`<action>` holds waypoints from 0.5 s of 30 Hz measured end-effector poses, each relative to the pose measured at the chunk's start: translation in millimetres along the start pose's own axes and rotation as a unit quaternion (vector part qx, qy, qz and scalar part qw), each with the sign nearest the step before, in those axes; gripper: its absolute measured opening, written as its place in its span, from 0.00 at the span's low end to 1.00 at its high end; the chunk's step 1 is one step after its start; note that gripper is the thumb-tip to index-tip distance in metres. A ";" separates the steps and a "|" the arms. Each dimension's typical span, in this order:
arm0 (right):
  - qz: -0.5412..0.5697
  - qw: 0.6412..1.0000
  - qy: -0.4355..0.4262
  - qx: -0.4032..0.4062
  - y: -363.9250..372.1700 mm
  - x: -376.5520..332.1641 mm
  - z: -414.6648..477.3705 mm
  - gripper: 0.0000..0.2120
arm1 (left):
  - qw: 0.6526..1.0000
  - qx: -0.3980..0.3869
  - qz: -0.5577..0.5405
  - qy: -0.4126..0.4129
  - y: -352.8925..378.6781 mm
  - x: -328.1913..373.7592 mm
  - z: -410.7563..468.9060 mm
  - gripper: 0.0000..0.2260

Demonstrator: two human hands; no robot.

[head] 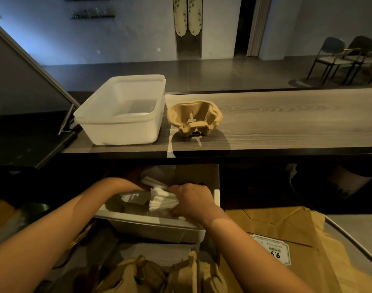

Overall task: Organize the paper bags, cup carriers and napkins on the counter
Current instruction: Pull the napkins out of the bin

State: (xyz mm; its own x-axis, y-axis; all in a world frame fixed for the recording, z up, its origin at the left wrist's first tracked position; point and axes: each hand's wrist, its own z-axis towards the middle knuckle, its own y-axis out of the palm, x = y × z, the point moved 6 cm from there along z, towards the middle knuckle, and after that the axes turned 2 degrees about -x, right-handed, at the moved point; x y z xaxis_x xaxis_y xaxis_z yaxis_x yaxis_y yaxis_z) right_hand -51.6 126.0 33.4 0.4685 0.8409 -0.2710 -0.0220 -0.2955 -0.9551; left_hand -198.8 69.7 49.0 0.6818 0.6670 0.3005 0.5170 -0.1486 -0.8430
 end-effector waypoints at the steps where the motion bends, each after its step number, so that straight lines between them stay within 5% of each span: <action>1: 0.002 1.000 -0.003 0.017 -1.8 -0.4 -3.8 0.22 | 1.000 -0.004 0.019 -0.006 2.6 -6.2 3.9 0.29; 4: 0.008 0.998 -0.009 0.058 -5.5 -0.1 -15.1 0.19 | 0.993 -0.029 0.099 -0.061 2.2 -13.8 -16.1 0.20; 8: 0.021 0.994 -0.013 0.109 -10.9 0.8 -31.1 0.19 | 0.990 0.075 0.117 0.013 -6.7 -7.0 -35.7 0.10; 12: 0.040 0.988 -0.014 0.146 -18.1 -1.4 -45.4 0.21 | 0.980 0.169 0.064 0.078 -14.5 -9.0 -53.1 0.14; 15: 0.039 0.985 -0.013 0.169 -20.9 -4.7 -55.1 0.23 | 0.975 0.191 0.058 0.094 -14.2 -14.8 -58.8 0.28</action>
State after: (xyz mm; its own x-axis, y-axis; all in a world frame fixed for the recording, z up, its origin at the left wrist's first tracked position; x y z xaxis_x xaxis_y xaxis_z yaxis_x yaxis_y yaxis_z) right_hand -4.7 103.3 61.3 0.4317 0.8343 -0.3430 -0.3520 -0.1943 -0.9156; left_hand -185.8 19.1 82.8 0.8258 0.5105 0.2398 0.2245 0.0925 -0.9701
